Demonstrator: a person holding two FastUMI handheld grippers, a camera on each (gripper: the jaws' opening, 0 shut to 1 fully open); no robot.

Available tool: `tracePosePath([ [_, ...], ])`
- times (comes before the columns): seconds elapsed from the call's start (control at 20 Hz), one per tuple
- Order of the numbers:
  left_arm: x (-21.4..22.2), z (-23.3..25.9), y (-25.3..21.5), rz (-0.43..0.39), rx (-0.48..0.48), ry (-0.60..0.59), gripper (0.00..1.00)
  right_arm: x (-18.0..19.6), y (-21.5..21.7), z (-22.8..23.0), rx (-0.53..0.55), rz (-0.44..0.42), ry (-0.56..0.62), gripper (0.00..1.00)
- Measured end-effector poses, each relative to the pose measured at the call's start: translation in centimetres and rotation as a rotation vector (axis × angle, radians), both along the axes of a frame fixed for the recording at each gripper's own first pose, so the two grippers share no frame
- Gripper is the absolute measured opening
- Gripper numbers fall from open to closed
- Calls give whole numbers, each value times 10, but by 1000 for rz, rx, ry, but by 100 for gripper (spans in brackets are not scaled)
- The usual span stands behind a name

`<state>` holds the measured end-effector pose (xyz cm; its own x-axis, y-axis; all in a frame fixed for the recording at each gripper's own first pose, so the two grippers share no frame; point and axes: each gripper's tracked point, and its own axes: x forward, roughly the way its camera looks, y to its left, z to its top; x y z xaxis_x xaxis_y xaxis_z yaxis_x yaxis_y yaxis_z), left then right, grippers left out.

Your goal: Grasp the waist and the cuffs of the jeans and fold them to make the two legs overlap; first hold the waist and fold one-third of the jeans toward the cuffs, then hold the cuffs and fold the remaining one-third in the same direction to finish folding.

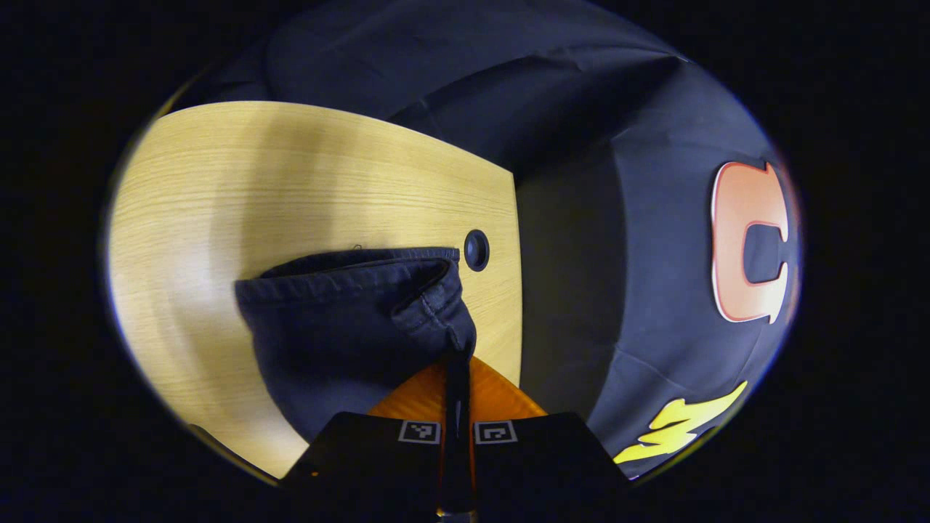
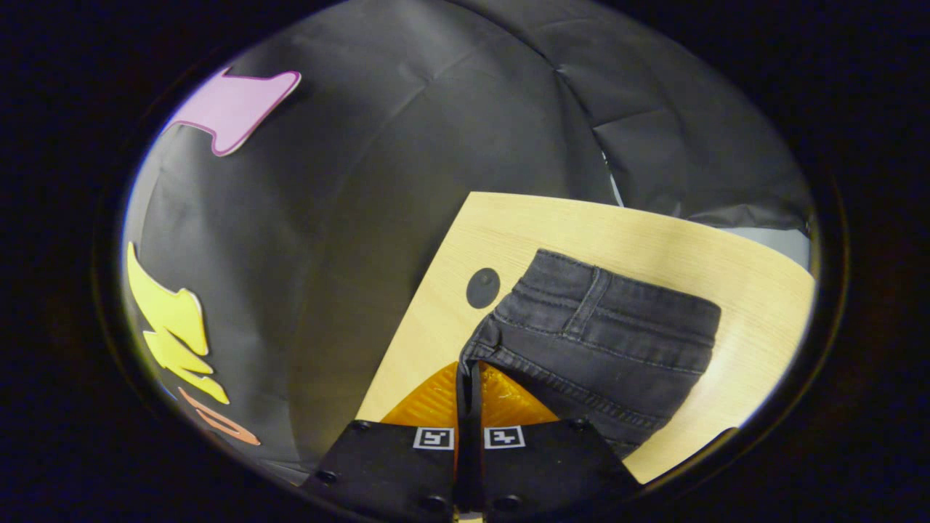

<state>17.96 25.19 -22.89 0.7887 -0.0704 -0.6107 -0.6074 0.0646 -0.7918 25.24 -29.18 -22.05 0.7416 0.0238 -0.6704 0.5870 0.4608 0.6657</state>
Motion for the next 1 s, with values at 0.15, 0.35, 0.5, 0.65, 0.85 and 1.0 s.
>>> tracePosePath([
  [0.15, 14, -19, 1, -25, 31, 16, 3, 8, 0, -16, -39, -9, 31, 1],
  [0.35, 24, -23, -3, -47, 70, 33, 4, 9, 1, -17, -89, 9, 48, 1],
  [0.5, 28, 0, 8, -113, 260, -24, 67, 16, 13, -7, -66, 45, 9, 34],
  [0.65, 29, 10, 6, -118, 245, -56, 99, 13, 15, 6, -88, 62, -12, 92],
  [0.85, 18, 50, 11, -150, 341, -126, 99, -4, 19, 34, -67, 67, -55, 98],
  [1.0, 3, 86, 11, -193, 489, -178, 99, -28, 2, 50, -80, 49, -79, 98],
])
